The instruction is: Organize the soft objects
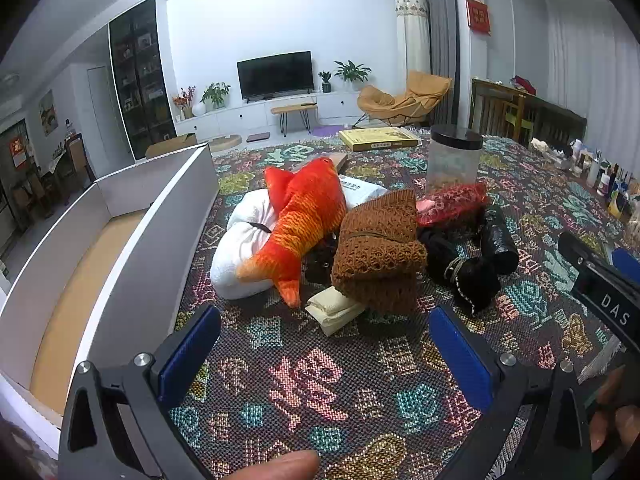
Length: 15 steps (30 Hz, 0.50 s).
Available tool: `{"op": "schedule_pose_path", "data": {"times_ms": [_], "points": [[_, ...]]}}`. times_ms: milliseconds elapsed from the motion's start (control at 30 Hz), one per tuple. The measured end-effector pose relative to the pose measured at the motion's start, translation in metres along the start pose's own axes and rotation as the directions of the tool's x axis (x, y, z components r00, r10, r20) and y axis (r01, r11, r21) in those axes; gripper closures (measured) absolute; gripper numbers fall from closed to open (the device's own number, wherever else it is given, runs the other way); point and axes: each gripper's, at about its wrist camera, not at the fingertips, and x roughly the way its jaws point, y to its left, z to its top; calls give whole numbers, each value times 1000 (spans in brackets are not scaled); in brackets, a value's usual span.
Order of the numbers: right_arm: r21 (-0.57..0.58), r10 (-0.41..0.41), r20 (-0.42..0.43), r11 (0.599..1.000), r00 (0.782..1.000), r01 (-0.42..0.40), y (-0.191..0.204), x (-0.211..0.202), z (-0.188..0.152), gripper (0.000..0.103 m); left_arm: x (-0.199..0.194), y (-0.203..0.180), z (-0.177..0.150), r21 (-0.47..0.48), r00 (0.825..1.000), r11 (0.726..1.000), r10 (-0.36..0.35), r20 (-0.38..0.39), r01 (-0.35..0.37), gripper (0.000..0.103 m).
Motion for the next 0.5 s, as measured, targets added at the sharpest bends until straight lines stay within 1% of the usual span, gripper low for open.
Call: {"op": "schedule_pose_path", "data": {"times_ms": [267, 500], "points": [[1, 1, 0, 1000, 1000, -1, 0, 0, -1, 10, 14, -3, -9, 18, 999, 1000, 11, -34, -11, 0], [1, 1, 0, 1000, 1000, -1, 0, 0, -1, 10, 42, 0, -27, 34, 993, 999, 40, -111, -37, 0]]}}
